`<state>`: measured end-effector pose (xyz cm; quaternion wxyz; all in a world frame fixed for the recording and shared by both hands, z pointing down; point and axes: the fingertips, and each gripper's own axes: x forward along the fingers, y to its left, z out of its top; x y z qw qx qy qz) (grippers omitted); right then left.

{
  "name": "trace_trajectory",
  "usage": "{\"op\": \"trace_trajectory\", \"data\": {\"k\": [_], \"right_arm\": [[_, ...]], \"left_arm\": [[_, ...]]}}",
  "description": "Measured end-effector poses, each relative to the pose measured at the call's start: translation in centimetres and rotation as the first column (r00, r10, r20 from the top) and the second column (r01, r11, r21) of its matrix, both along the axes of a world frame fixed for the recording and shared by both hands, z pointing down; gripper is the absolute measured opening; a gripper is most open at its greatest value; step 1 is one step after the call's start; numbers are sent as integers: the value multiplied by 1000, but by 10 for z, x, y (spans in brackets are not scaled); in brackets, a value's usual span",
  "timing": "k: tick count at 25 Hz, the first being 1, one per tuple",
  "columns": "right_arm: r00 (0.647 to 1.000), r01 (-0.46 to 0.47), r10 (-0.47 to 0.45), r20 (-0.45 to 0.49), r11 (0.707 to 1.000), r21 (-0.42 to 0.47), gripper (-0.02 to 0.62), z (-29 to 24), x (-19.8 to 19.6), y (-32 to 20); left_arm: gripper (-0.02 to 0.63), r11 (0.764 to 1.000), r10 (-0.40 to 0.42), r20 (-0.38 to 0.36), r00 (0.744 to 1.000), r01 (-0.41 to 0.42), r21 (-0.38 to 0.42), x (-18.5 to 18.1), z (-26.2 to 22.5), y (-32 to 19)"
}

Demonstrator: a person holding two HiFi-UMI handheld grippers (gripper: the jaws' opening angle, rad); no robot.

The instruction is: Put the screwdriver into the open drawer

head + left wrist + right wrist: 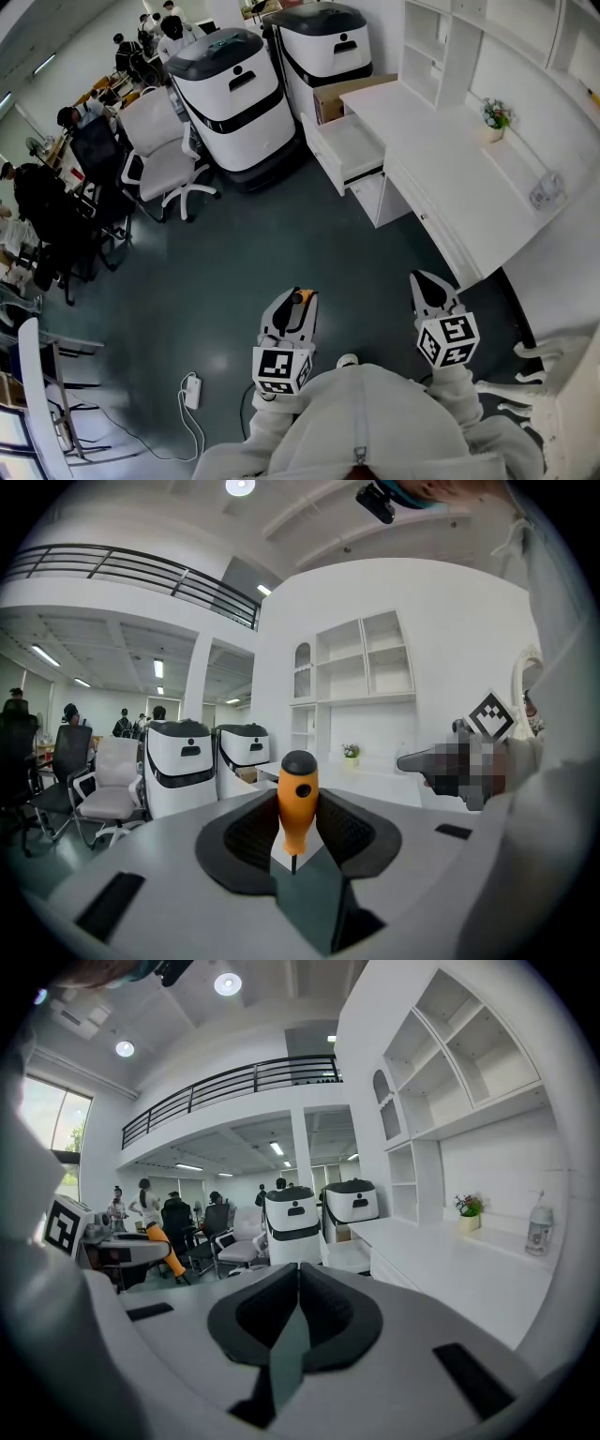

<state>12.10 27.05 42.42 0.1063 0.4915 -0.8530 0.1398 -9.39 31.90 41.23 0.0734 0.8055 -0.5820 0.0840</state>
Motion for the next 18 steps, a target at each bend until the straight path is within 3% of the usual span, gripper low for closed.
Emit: {"op": "trace_trajectory", "data": {"k": [18], "right_arm": [[999,-52,51,-7,996,-70,34,24,-7,-15]], "left_arm": [[133,998,26,-20,999,-28,-61,-12,23,-18]]}}
